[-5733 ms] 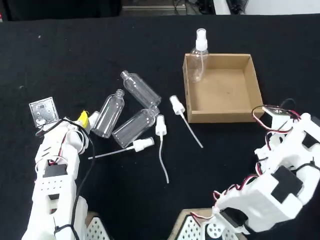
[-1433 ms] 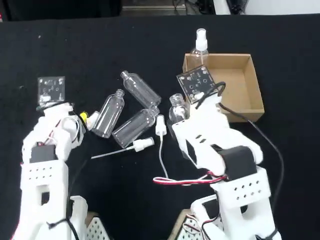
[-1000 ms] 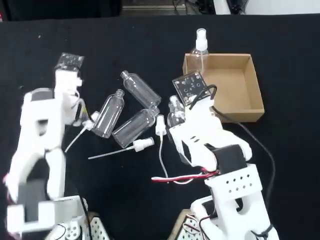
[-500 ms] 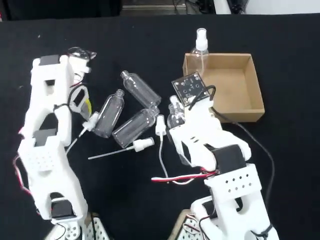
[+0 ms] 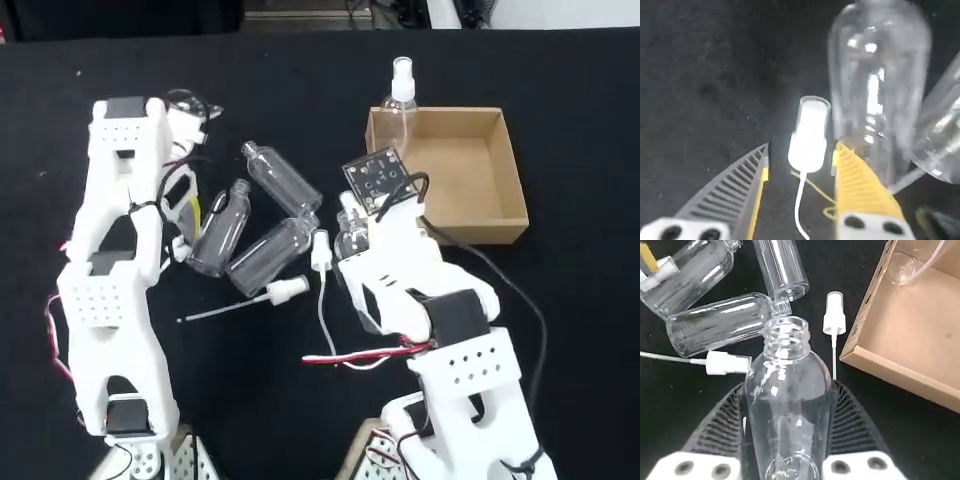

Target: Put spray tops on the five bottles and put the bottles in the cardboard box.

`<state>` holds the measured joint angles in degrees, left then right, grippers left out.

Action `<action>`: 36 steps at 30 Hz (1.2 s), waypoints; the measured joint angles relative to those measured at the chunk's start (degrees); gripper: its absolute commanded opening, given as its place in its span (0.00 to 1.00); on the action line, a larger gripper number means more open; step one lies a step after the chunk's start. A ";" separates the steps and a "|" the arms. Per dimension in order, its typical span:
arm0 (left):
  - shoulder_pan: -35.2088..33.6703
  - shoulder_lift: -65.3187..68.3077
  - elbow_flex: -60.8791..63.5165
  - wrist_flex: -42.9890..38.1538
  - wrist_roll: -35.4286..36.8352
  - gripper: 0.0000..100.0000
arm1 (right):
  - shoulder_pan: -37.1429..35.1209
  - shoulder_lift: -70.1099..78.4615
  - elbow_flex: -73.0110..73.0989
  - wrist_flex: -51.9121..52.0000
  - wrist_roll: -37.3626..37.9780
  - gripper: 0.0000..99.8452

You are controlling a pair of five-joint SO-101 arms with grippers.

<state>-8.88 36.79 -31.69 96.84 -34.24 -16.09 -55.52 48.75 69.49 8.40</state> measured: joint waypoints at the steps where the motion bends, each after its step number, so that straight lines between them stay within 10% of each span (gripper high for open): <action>1: 0.00 0.88 0.00 -0.53 0.00 0.20 | 0.00 0.00 0.09 0.00 0.00 0.01; 36: -3.60 6.59 3.08 0.62 -9.41 0.03 | 0.00 0.00 0.09 0.00 0.00 0.01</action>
<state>-12.48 43.38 -28.62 97.45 -43.65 -16.09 -55.52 48.84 69.49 8.40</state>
